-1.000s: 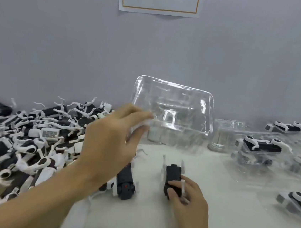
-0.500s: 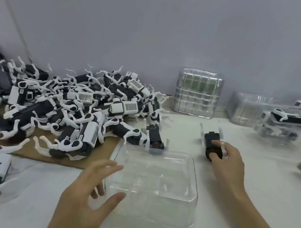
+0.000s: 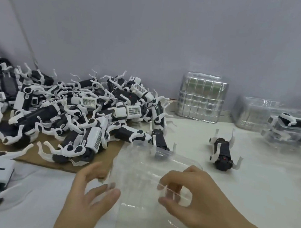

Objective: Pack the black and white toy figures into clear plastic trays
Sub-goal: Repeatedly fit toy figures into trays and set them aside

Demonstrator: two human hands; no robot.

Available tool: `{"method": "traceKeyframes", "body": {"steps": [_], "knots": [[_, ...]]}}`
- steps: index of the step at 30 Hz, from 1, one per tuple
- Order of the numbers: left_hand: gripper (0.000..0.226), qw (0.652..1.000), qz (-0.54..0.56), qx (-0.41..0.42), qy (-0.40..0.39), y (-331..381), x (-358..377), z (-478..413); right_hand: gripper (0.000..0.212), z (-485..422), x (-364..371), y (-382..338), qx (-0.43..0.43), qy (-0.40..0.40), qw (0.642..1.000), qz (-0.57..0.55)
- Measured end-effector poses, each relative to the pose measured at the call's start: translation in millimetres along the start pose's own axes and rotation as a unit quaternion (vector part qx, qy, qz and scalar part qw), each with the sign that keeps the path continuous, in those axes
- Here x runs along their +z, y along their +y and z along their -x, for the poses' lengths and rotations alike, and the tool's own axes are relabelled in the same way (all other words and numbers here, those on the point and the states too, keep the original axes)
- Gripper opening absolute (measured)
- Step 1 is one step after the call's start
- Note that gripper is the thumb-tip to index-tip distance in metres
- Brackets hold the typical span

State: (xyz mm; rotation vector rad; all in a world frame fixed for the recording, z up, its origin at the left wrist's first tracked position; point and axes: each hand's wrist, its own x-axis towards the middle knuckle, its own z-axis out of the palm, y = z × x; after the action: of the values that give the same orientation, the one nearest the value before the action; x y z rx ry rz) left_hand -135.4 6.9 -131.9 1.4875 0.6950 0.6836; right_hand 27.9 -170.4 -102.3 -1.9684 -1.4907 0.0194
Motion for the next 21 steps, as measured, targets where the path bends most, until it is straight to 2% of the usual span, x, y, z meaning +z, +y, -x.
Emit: {"method": "traceKeyframes", "body": {"steps": [1,2,4,5,6,7,8,10,11,13,16,21], "knots": [[0.058,0.999,0.035,-0.012,0.019,0.1,-1.1,-2.4,0.011,-0.3,-4.6,-1.3,0.007,0.047,0.998,-0.041],[0.057,0.997,0.073,-0.027,0.005,1.6,-1.7,-1.2,0.01,-0.6,-7.3,-1.6,0.012,0.09,0.992,-0.09],[0.061,0.986,0.131,-0.038,-0.095,2.0,-0.1,8.7,0.013,-1.5,-8.3,-4.9,0.021,0.135,0.973,-0.187],[0.073,0.974,0.157,-0.061,-0.154,4.9,7.5,10.2,0.015,-2.0,-6.8,-7.5,0.022,0.139,0.966,-0.218],[0.083,0.96,0.165,-0.073,-0.212,8.9,17.4,11.9,0.017,-2.5,-4.6,-9.7,0.02,0.137,0.962,-0.236],[0.081,0.957,0.138,-0.046,-0.25,13.4,28.4,15.1,0.017,-3.0,-2.1,-11.7,0.017,0.128,0.961,-0.245],[0.064,0.96,0.11,0.0,-0.257,18.4,35.5,16.8,0.017,-3.5,0.1,-13.2,0.016,0.117,0.96,-0.254],[0.03,0.967,0.107,0.077,-0.219,24.2,46.9,15.3,0.017,-4.3,2.3,-14.6,0.017,0.116,0.953,-0.281],[0.026,0.967,0.118,0.087,-0.209,25.9,50.5,11.4,0.017,-4.7,1.4,-14.1,0.019,0.129,0.949,-0.286],[0.032,0.961,0.146,0.078,-0.222,29.8,58.7,4.1,0.017,-5.8,-2.7,-11.4,0.026,0.161,0.95,-0.267],[0.028,0.96,0.178,0.054,-0.211,36.5,67.5,-0.2,0.02,-6.0,-5.5,-6.2,0.027,0.172,0.957,-0.233],[0.007,0.966,0.191,0.039,-0.171,36.3,72.7,-5.2,0.022,-6.8,-4.4,-1.2,0.004,0.183,0.962,-0.202]]}}
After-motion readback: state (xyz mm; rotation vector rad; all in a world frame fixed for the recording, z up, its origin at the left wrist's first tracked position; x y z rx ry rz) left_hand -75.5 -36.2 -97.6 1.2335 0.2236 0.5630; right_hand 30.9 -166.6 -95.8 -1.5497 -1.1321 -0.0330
